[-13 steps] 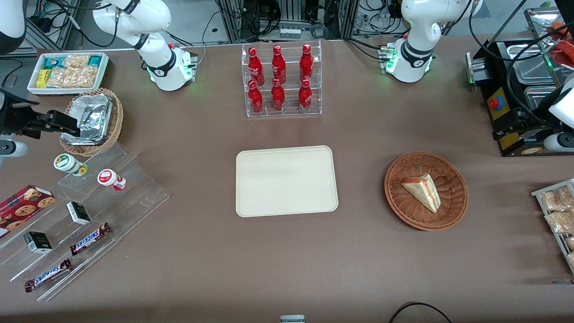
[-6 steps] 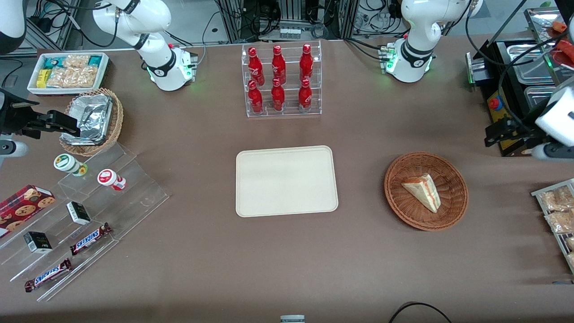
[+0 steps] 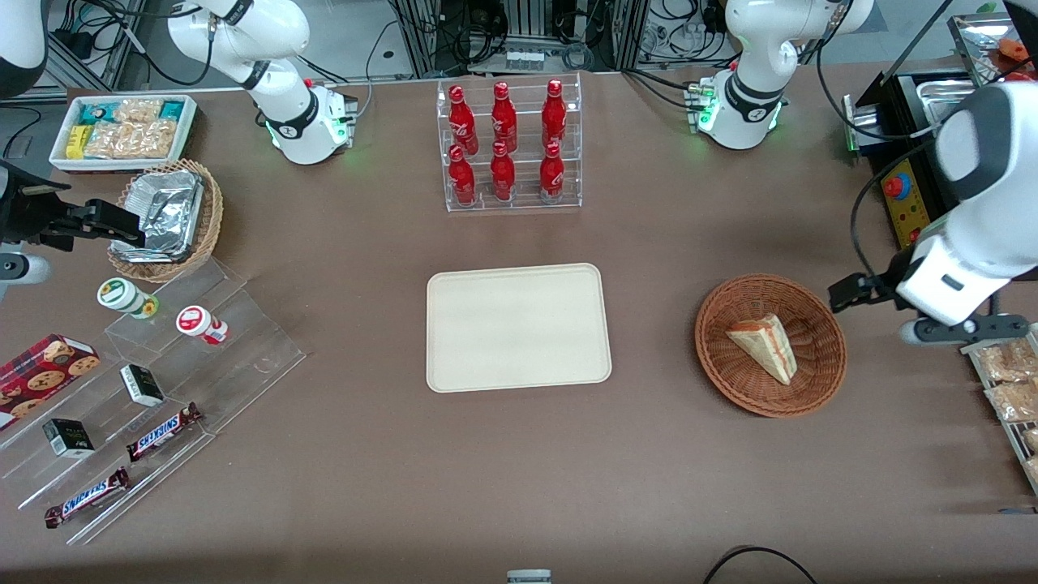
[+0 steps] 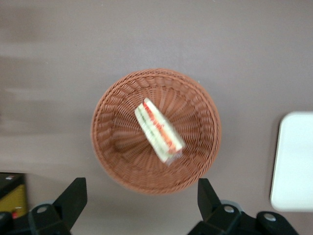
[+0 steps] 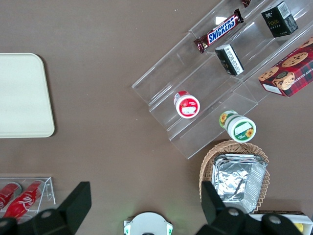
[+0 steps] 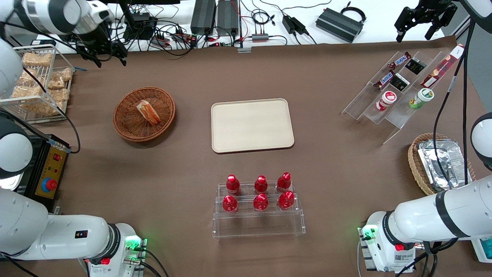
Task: Place sandwich from basket to tray
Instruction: 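Move the left gripper over the wrapped sandwich in the wicker basket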
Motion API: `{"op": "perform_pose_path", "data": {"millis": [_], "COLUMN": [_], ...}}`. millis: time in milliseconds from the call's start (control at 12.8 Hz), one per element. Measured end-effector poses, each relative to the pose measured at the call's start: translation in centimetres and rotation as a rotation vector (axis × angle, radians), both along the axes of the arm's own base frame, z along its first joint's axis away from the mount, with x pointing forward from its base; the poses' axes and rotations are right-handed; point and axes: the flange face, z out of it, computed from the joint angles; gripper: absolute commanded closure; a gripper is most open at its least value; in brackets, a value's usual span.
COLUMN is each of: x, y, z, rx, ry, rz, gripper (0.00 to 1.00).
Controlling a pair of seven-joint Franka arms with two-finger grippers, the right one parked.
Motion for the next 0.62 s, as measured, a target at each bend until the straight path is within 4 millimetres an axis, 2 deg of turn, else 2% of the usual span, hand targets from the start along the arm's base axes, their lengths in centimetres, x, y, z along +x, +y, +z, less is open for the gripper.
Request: {"op": "perform_pose_path", "data": {"millis": [234,468,623], "x": [-0.8,-2.8,-4.3], "y": [-1.9,-2.3,-2.6], "z": [-5.5,-11.7,-14.3], "rx": [-0.007,-0.026,-0.020], "ry": [-0.045,-0.098,-0.073], "rz": [0.188,0.337,0.359], "gripper": [0.00,0.00,0.00]}}
